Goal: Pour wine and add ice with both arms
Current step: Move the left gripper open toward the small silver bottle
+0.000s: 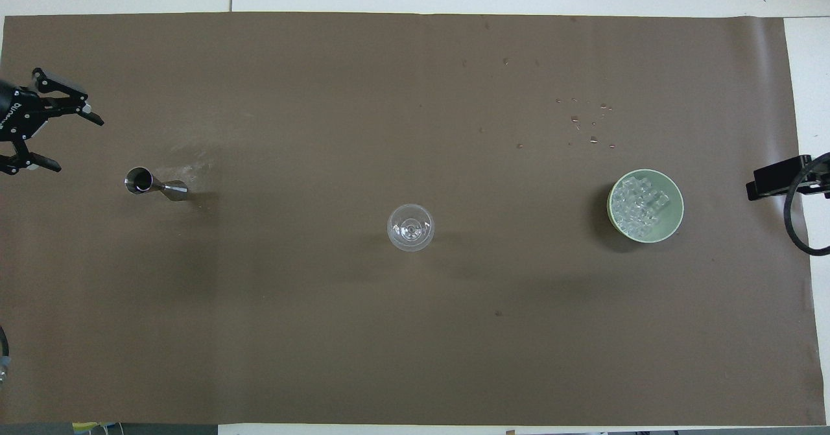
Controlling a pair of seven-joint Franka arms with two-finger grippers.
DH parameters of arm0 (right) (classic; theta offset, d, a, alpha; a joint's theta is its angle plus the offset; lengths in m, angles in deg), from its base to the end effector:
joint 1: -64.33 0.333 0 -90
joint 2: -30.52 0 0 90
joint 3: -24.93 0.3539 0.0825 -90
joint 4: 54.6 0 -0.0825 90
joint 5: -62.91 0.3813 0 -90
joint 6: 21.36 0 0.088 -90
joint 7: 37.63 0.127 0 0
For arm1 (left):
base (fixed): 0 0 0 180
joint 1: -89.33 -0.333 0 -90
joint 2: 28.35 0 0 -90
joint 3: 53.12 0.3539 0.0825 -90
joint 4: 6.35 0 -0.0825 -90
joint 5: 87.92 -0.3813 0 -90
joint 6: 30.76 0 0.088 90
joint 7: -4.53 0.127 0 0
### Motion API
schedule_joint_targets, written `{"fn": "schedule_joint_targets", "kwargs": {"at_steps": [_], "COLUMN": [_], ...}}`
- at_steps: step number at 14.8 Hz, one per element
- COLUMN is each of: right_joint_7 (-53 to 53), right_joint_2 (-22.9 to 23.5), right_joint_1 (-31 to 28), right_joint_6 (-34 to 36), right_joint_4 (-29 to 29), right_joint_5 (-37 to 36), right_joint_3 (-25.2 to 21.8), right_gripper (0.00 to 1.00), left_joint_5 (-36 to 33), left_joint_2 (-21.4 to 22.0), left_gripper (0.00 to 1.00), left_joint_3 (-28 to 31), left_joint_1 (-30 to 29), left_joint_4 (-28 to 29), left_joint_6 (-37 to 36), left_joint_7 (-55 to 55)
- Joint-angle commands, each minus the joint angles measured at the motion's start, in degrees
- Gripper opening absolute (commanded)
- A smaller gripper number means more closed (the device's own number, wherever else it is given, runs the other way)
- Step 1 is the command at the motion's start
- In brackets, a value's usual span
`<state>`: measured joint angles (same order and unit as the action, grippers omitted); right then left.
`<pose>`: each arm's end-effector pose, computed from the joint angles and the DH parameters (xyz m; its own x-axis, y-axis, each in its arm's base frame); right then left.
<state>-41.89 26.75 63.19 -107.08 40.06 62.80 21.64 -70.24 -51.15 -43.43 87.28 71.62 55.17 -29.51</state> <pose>0.5162 -0.0413 0.6337 0.9960 -0.0023 -0.0898 -0.0031 -1.0000 -0.0086 0.6538 0.0748 0.4983 0.6548 0.6760 -0.3382 0.7311 -0.6800 0.0562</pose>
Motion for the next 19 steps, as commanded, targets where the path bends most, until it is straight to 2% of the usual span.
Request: {"fn": "schedule_joint_targets", "kwargs": {"at_steps": [1, 4, 6, 7, 9, 12, 16, 19], "right_joint_7": [0.7, 0.7, 0.6, 0.7, 0.7, 0.7, 0.7, 0.7], "right_joint_2": [-0.4, -0.4, -0.4, -0.4, -0.4, -0.4, -0.4, -0.4], "right_joint_1": [-0.4, -0.4, -0.4, -0.4, -0.4, -0.4, -0.4, -0.4], "right_joint_6": [-0.3, -0.3, -0.3, -0.3, -0.3, -0.3, -0.3, -0.3], "right_joint_4": [0.6, 0.6, 0.6, 0.6, 0.6, 0.6, 0.6, 0.6], "right_joint_5": [0.7, 0.7, 0.7, 0.7, 0.7, 0.7, 0.7, 0.7], "right_joint_3": [0.2, 0.2, 0.2, 0.2, 0.2, 0.2, 0.2, 0.2], "right_gripper": [1.0, 1.0, 1.0, 1.0, 1.0, 1.0, 1.0, 1.0], "left_joint_5": [6.5, 16.5, 17.5, 18.8, 20.5, 21.8, 27.3, 33.8], "left_joint_2": [-4.2, -8.7, -9.6, -9.4, -5.2, -0.3, 2.5, 5.9], "left_gripper": [1.0, 1.0, 1.0, 1.0, 1.0, 1.0, 1.0, 1.0], "left_joint_3": [2.6, 5.7, 5.8, 5.9, 5.8, 5.6, 5.5, 5.5], "left_joint_1": [-1.3, -3.2, -3.5, -5.1, -6.6, -6.6, -6.7, -7.5], "left_joint_4": [-2.6, -2.7, -2.0, 0.2, 9.6, 20.6, 27.1, 35.8], "left_joint_6": [0.3, 2.5, 4.6, 5.9, 9.8, 11.4, 12.0, 14.7], "left_joint_7": [-9.3, -18.6, -20.4, -21.4, -21.4, -20.5, -19.5, -16.9]}}
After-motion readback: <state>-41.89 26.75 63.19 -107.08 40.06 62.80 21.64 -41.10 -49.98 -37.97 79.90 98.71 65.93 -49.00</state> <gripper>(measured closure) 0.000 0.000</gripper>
